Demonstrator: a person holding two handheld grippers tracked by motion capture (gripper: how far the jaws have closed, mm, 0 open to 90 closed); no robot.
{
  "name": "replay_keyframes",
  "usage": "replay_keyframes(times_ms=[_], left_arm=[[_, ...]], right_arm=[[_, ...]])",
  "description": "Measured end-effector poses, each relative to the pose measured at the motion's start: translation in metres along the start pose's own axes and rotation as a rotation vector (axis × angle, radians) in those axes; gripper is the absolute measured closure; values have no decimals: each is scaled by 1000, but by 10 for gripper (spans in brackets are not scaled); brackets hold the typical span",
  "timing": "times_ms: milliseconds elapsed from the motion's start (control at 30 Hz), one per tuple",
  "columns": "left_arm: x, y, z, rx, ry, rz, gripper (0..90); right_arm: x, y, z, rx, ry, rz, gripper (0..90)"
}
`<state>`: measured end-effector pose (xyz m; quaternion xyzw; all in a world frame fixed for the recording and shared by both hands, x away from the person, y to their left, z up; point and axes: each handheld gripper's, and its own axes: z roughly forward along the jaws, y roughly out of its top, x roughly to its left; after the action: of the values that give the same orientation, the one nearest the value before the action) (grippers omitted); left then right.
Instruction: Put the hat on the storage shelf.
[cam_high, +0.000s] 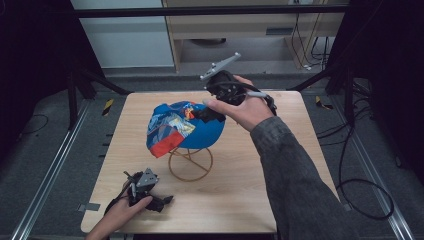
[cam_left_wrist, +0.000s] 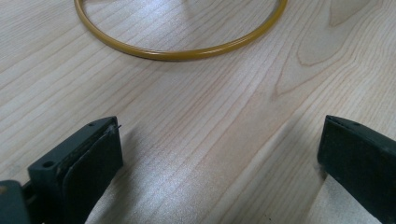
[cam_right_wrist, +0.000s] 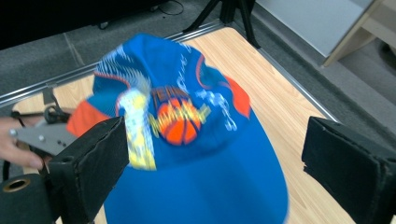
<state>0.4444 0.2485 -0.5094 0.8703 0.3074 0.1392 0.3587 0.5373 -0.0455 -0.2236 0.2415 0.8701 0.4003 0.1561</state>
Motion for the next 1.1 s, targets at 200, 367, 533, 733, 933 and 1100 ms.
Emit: replay_keyframes(times_ms=[200,367,533,733,933,1100], left_arm=[[0,0,0,0,0,-1,0],[0,0,0,-1,1,-2,0],[0,0,0,0,2,-2,0],[0,0,0,-3,2,-2,0],[0,0,1,-4,2,-2,0],[0,0,0,0,-1,-2,0]], right_arm=[[-14,-25,-24,-19,-41,27,111],[-25,-48,-43,-30,-83,43,123],[-36,-72,-52,-34,-132,53,127],[-41,-103,-59,-34,-171,66,134],[-44,-136,-60,-40,-201,95,134],[-44,-167,-54,-30,-224,120,141]])
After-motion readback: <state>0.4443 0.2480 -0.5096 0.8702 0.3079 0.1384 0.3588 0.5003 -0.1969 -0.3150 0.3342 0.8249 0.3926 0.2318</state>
